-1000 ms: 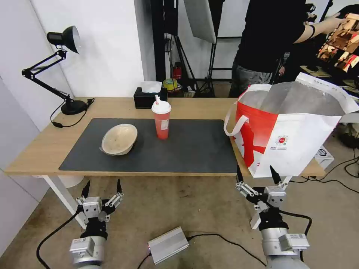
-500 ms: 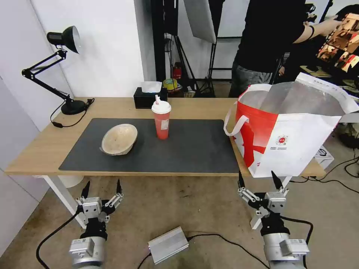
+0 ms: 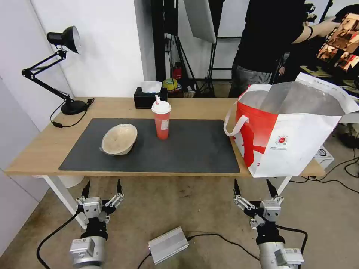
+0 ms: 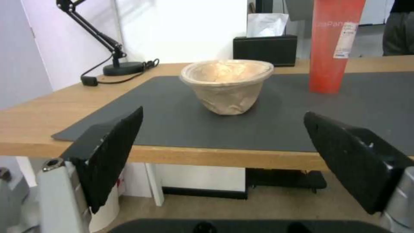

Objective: Pick up the trash from the table and place it into the takeout bag.

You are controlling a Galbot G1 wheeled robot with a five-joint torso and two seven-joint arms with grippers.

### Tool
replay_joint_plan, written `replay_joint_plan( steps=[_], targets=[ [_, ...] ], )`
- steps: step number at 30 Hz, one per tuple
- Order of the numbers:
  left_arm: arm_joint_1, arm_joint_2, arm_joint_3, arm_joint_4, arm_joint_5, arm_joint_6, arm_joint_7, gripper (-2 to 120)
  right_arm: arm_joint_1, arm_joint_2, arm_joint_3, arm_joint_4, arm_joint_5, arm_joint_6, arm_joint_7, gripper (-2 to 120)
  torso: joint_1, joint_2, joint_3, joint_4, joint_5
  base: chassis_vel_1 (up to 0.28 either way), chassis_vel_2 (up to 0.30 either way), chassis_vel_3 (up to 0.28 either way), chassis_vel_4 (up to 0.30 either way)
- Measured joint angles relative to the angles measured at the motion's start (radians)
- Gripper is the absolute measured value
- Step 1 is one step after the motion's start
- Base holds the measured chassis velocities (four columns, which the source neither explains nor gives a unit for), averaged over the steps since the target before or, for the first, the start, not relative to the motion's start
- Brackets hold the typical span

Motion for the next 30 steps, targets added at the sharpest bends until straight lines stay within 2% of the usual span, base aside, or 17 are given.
replay_joint_plan(
  steps=[14, 21, 30],
  targets=[
    [0.003, 0.0, 0.0, -0.003, 0.0, 0.0, 0.0, 100, 0.023, -0.009, -0.014, 0.017, 0.017, -0.002, -0.007, 100, 0.0, 0.0, 0.0, 0.0, 0.0, 0.0, 0.0, 0.0, 0.0],
    [0.003, 0.004, 0.002, -0.004, 0.0, -0.001, 0.0, 100, 0.101, -0.078, -0.063, 0.077, 0.128, -0.025, -0.109, 100, 0.0, 0.0, 0.0, 0.0001, 0.0, 0.0, 0.0, 0.0, 0.0],
    [-0.012, 0.012, 0.016, 0.003, 0.002, 0.003, 0.001, 100, 0.156, -0.125, -0.117, 0.117, 0.207, -0.063, -0.154, 100, 0.0, 0.0, 0.0, 0.0, 0.0, 0.0, 0.0, 0.0, 0.0]
  ],
)
